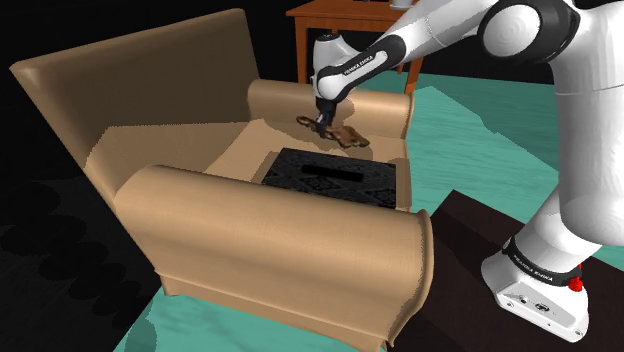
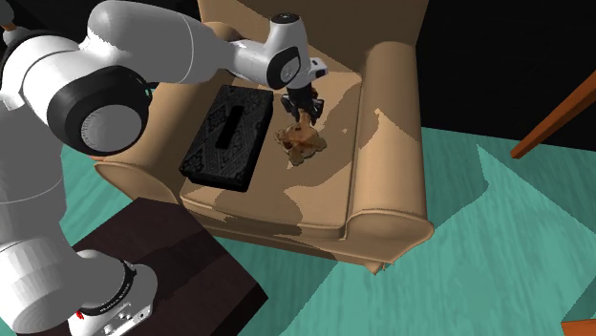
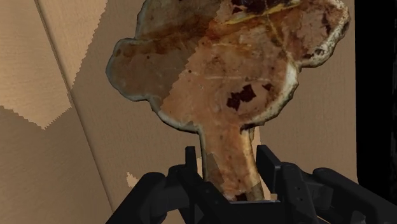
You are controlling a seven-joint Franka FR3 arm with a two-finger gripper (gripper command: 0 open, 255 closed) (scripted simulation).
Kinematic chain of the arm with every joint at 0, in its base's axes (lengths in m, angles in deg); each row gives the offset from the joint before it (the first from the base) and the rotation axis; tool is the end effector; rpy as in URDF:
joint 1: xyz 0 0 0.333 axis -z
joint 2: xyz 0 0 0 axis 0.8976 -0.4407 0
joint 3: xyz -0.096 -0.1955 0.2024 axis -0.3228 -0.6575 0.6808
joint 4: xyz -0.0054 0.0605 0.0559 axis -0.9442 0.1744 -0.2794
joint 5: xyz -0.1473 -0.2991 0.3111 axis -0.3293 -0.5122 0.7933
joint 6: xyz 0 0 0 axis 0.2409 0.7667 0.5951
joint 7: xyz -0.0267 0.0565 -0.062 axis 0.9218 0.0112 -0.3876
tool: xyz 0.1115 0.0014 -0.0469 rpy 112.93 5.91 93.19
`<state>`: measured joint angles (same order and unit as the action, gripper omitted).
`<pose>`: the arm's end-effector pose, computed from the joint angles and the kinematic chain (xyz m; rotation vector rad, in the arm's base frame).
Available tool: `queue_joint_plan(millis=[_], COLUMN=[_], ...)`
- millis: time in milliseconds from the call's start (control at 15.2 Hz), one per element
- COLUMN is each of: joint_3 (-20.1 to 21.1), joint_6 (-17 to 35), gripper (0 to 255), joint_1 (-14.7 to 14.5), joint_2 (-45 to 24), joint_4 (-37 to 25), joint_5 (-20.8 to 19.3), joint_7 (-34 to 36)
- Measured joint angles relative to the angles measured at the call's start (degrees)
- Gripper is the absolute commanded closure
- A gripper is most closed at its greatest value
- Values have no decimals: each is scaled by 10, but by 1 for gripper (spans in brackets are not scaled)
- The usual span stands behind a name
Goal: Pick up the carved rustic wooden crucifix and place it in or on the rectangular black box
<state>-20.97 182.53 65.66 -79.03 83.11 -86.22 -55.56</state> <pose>0.7386 -0.0129 0.2354 2.9499 0.4818 0.1075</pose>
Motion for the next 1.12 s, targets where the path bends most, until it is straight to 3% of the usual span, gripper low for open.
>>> queue_joint_plan(millis=[1122], joint_3=[5], joint_6=[-101], gripper=[255], joint_1=[1], joint_2=[54], joint_4=[-48], joint_5=[12], joint_7=[-19])
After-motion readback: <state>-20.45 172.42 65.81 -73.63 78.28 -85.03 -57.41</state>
